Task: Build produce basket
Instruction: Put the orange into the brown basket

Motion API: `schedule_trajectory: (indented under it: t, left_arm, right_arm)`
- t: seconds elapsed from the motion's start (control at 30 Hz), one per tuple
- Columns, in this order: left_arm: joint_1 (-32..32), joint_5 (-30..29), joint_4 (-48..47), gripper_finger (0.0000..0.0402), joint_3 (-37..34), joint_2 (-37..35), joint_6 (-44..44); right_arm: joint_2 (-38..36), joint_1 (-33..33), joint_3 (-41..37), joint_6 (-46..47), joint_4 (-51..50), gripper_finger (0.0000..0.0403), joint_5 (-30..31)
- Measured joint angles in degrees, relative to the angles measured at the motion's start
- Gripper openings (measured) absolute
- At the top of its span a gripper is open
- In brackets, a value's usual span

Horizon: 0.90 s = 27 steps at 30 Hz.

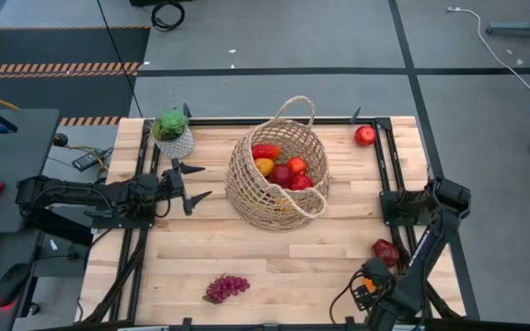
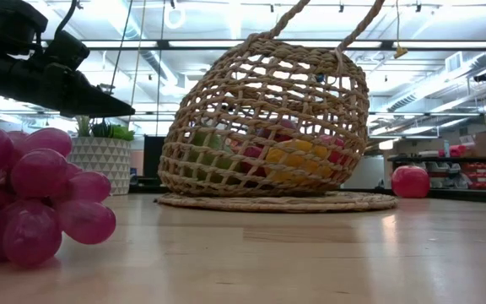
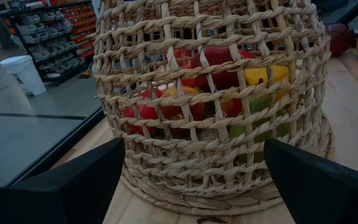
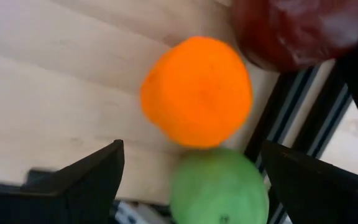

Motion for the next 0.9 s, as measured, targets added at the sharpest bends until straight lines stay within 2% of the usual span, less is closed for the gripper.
schedule_trajectory:
  t: [0.13, 0.3, 0.43, 0.6, 0.9]
  left_arm:
    - [0.0, 0.0, 0.0, 0.0390, 0.0, 0.0, 0.0]
    - [0.0, 0.0, 0.0, 0.0390, 0.0, 0.0, 0.0]
    - [0.0, 0.0, 0.0, 0.0390, 0.0, 0.0, 0.0]
    - [0.0, 0.0, 0.0, 0.0390, 0.0, 0.0, 0.0]
    - [0.0, 0.0, 0.0, 0.0390, 0.0, 0.0, 0.0]
  right_arm:
    - [-1.7, -1.2, -7.2, -2.6, 8.2, 0.0382, -2.5]
    - [-5.7, -1.8, -11.2, -2.5, 9.0, 0.0381, -1.8]
    - [-7.2, -2.6, -14.4, -2.0, 12.8, 0.0381, -4.0]
    - [-7.0, -3.3, -19.8, -2.3, 23.8, 0.0381, -4.1]
    - [-7.0, -4.8, -21.9, -5.9, 24.3, 0.0368, -4.1]
